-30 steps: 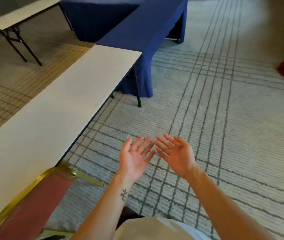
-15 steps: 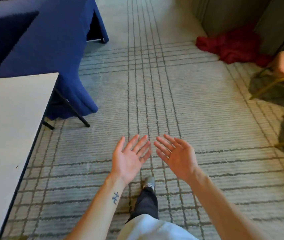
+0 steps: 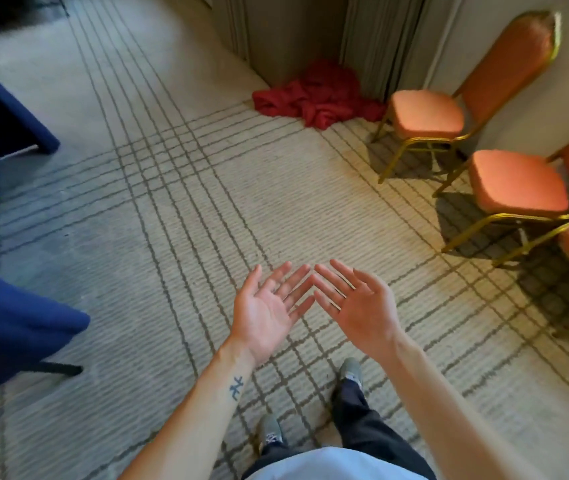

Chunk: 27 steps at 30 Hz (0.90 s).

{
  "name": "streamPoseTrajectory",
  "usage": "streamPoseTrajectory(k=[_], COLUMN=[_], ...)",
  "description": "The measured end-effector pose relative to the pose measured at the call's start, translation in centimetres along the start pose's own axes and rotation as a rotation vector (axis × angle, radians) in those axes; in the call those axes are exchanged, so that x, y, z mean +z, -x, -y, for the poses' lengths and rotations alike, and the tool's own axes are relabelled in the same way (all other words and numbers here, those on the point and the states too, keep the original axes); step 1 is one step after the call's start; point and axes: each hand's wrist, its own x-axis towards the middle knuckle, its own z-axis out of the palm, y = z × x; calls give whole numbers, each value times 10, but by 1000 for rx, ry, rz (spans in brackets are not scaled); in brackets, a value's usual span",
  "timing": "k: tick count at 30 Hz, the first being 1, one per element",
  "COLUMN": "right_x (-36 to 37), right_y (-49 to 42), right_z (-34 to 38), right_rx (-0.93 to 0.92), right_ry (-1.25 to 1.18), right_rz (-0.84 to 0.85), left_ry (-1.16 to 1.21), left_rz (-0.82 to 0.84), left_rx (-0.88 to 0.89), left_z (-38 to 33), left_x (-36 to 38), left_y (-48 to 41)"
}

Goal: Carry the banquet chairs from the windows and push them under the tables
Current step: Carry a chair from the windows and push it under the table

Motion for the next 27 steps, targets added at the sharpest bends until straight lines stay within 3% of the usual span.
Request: streamPoseTrajectory(k=[13,27], right_x=[-88,-162], right_y=[-98,-182], right_z=[248,432], right_rx=[-198,-350], right_ry=[-157,-284], right_rz=[-45,-186], left_ry=[-68,-188], left_rz=[62,89], left_rx=[-113,-257], left_z=[68,118], left_x=[207,370], left_y=[-222,-401])
